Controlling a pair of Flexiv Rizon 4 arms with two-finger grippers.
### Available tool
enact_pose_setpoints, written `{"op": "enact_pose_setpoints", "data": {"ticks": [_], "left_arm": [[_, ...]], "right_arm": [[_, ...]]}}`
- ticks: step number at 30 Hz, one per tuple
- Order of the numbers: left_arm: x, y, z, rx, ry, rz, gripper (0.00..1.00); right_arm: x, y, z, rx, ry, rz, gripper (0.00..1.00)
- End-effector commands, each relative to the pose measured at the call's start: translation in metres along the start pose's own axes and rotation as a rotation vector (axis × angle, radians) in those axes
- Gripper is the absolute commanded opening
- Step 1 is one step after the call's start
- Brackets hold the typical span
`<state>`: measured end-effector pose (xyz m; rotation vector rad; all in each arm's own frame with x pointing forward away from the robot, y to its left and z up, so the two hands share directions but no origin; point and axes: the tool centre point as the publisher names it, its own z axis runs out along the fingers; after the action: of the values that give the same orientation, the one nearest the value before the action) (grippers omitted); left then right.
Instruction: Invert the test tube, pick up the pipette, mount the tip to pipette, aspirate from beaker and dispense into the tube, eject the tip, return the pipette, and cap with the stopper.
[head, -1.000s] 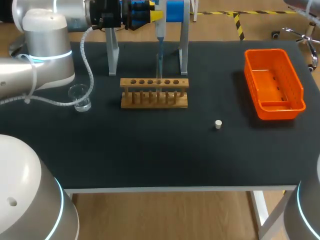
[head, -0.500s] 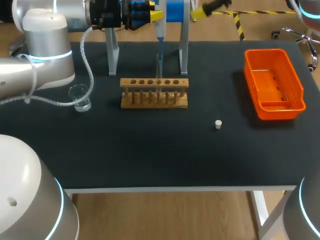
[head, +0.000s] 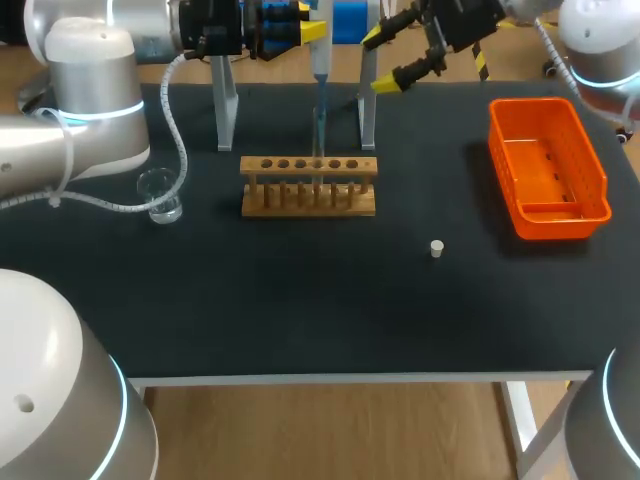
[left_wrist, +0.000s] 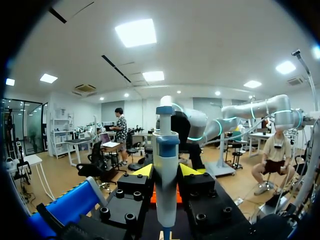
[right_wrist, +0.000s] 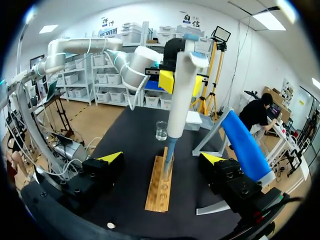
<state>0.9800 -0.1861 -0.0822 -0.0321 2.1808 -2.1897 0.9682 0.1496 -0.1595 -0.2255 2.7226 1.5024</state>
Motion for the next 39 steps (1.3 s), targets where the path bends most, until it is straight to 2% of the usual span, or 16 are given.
{"op": "enact_pose_setpoints", "data": {"ticks": [1,12,25,39], "left_arm": [[0.001,-0.001,0.001,-0.002,-0.003,-0.001,0.0],[0.001,-0.001,0.001,-0.002,-0.003,-0.001,0.0],[0.001,-0.001,0.001,-0.002,-0.003,-0.001,0.0],[0.001,-0.001,0.001,-0.002,-0.003,-0.001,0.0]], "right_arm": [[-0.012,-0.013,0.02,0.007,0.02,-0.001,1.0],[-0.01,-0.057,0.055,0.057,0.007,0.085,1.0],[-0.001,-0.07,0.093,0.097,0.009,0.085,1.0],[0.007,-0.081,0.114,0.134,0.038,0.094,1.0]]}}
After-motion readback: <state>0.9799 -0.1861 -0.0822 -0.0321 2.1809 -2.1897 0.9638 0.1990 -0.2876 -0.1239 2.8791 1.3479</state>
